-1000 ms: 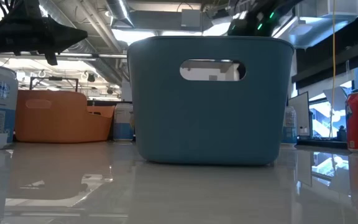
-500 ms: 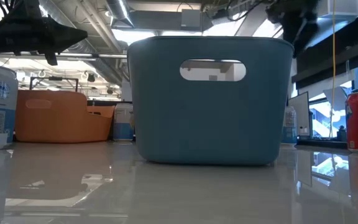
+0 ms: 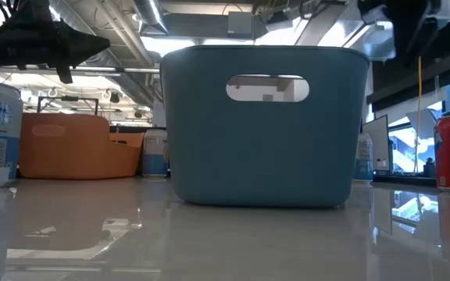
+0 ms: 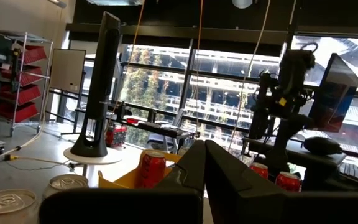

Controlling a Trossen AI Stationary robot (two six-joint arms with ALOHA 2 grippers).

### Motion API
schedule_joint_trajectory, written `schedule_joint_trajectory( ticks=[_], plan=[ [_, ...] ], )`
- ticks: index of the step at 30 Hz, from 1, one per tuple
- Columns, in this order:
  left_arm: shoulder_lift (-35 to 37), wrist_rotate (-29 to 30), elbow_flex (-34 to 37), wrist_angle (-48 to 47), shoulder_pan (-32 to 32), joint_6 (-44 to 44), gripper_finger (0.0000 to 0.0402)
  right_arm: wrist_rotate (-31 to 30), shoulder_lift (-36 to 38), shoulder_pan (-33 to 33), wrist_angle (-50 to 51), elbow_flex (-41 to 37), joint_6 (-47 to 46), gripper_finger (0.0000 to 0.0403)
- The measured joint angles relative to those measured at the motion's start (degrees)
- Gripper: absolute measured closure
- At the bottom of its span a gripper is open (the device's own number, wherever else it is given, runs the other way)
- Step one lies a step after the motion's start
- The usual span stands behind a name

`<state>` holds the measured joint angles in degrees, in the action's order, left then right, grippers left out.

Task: Sort soda cans
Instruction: Put the top red soda can into the yellow bin

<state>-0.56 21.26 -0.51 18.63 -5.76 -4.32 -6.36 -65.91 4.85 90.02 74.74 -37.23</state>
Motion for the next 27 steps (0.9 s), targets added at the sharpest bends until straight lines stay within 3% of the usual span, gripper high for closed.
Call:
schedule_joint_trajectory(
  ticks=[13, 27],
  plan=[
    [0.0, 0.0, 0.0, 0.0, 0.0, -0.6, 0.0402, 6.7, 0.2, -10.5, 0.0, -17.7, -13.3, 0.0045],
    [0.0, 0.0, 0.0, 0.0, 0.0, -1.5, 0.0402, 11.2, 0.2, -16.4, -7.8, -24.3, -19.0, 0.0045]
  ],
)
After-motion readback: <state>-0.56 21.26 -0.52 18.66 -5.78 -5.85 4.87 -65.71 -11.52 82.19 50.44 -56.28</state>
